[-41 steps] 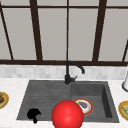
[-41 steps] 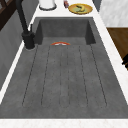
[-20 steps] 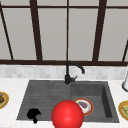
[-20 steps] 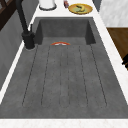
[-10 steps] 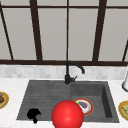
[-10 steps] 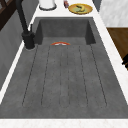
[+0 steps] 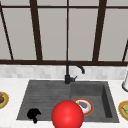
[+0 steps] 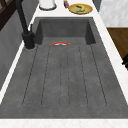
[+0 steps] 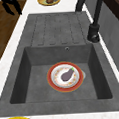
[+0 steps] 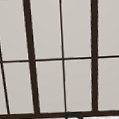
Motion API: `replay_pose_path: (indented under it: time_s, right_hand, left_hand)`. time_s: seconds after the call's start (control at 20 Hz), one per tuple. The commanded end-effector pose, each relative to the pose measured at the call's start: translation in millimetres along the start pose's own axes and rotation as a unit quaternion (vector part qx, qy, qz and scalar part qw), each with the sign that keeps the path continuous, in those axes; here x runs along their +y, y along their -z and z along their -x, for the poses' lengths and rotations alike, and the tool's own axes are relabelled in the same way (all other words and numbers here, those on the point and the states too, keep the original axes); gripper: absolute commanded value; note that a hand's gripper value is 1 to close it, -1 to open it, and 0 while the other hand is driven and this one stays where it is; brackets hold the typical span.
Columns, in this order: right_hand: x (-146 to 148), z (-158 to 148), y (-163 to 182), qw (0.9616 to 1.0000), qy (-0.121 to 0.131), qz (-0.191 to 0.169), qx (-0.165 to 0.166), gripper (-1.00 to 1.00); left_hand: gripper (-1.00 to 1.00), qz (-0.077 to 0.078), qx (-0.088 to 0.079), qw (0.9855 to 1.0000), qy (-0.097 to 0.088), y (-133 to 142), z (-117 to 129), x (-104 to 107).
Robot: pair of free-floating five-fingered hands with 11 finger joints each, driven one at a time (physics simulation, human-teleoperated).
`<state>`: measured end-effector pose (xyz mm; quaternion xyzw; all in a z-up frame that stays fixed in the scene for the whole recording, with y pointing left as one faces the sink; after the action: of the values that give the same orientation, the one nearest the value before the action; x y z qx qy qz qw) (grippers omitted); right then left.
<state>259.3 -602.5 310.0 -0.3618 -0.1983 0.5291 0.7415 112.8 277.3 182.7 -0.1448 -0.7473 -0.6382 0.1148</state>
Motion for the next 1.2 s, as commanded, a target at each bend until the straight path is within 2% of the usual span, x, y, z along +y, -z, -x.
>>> replay_pose_path:
  time_s: [0.0, 0.25, 0.45, 0.65, 0.85, 1.05, 1.15]
  right_hand:
    - [6, -8, -8, 0.9994, -0.008, -0.004, -0.034, -1.00]
    - [14, -19, -17, 0.9986, -0.010, -0.009, -0.052, -1.00]
    - [35, -27, -17, 0.9967, -0.003, 0.000, -0.081, -1.00]
    - [69, -30, -5, 0.9936, 0.000, 0.031, -0.109, -1.00]
    - [96, -29, 8, 0.9886, -0.003, 0.050, -0.142, -1.00]
    - [95, -26, 24, 0.9858, 0.014, 0.061, -0.156, -1.00]
    - [96, -28, 31, 0.9845, 0.014, 0.058, -0.165, -1.00]
  left_hand:
    - [0.00, 0.000, 0.000, 1.0000, 0.000, 0, 0, 0]
    - [0.00, 0.000, 0.000, 1.0000, 0.000, 0, 0, 0]
    - [0.00, 0.000, 0.000, 1.0000, 0.000, 0, 0, 0]
    - [0.00, 0.000, 0.000, 1.0000, 0.000, 0, 0, 0]
    - [0.00, 0.000, 0.000, 1.0000, 0.000, 0, 0, 0]
    - [0.00, 0.000, 0.000, 1.0000, 0.000, 0, 0, 0]
    - [0.00, 0.000, 0.000, 1.0000, 0.000, 0, 0, 0]
